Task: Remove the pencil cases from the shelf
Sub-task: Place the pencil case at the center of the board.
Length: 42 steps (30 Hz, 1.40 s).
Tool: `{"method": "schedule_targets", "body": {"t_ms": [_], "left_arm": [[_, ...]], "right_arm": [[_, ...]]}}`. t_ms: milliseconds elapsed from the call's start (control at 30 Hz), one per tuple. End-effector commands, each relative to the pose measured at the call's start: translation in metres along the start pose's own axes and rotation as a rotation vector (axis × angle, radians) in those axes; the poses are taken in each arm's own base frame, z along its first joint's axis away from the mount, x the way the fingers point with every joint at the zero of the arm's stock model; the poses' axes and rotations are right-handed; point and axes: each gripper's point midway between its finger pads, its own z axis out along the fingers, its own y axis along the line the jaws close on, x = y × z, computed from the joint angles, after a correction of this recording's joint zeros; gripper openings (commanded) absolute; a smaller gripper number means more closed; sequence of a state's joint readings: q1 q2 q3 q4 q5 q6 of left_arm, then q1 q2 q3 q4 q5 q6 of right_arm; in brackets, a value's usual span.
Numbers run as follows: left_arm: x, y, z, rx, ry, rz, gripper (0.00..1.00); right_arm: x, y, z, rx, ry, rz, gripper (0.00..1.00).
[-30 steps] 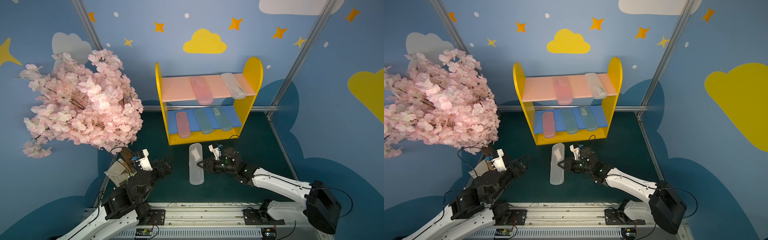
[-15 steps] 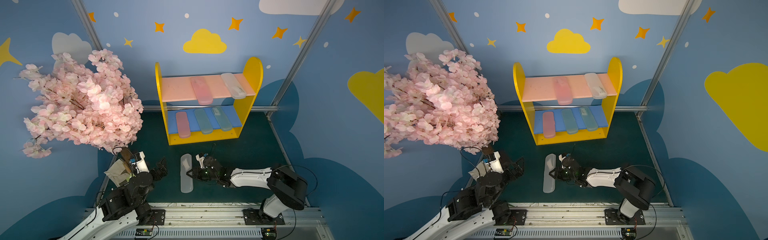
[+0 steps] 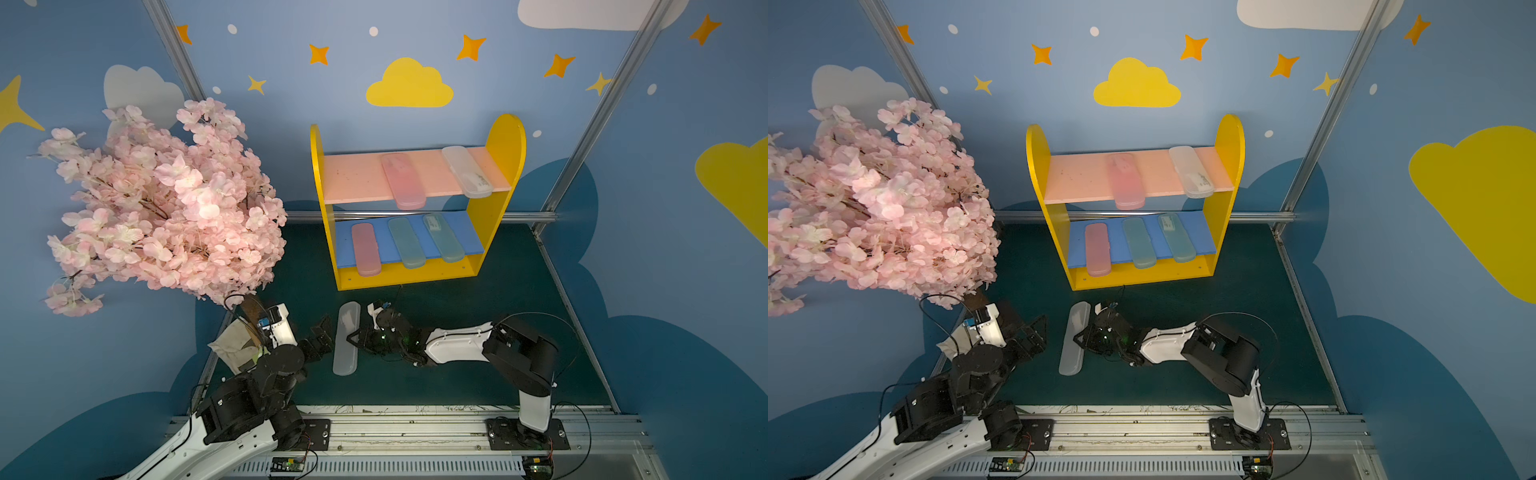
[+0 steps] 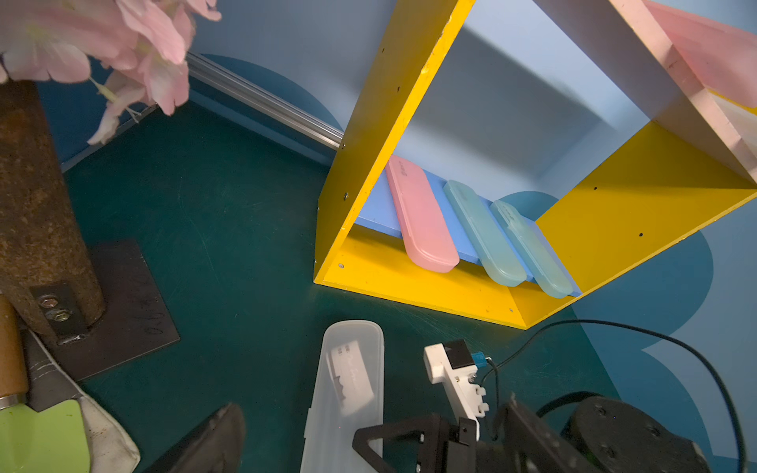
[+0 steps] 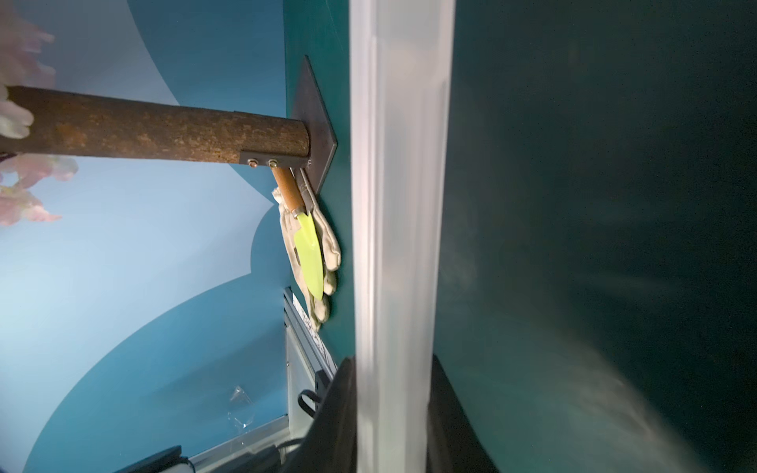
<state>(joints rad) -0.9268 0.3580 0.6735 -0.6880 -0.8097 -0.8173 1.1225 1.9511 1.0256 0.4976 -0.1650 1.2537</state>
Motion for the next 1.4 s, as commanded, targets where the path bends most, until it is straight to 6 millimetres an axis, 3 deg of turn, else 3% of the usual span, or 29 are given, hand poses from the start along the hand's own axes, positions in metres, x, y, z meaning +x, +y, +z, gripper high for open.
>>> {"method": "schedule_targets", "body": {"t_ms": [0, 567, 633, 733, 900, 1033, 1367], "left_arm": [[0.0, 0.005, 0.001, -0.017, -0.017, 0.015, 1.0], [0.002, 0.005, 0.001, 0.001, -0.024, -0.004, 1.0], [0.003, 0.004, 0.002, 0.002, -0.022, -0.003, 1.0], [0.002, 0.003, 0.002, 0.005, -0.02, -0.006, 1.0], [-0.001, -0.005, 0.002, 0.032, -0.019, -0.008, 1.0], [-0.007, -0.018, 0.001, 0.07, -0.016, -0.013, 1.0], [-0.036, -0.086, -0.003, 0.278, 0.004, -0.155, 1.0]], "right_arm": [[-0.001, 0.02, 0.011, -0.064, -0.008, 0.023, 0.09], [-0.003, 0.006, 0.04, -0.011, 0.015, 0.076, 0.16], [-0.004, 0.003, 0.039, 0.004, 0.014, 0.078, 0.18], [-0.005, -0.002, 0.035, 0.021, 0.013, 0.081, 0.31], [-0.01, -0.009, 0.018, 0.053, 0.0, 0.075, 0.52], [-0.016, -0.015, -0.004, 0.077, -0.019, 0.064, 0.61], [-0.017, -0.029, -0.085, 0.172, -0.002, -0.059, 0.82]]}}
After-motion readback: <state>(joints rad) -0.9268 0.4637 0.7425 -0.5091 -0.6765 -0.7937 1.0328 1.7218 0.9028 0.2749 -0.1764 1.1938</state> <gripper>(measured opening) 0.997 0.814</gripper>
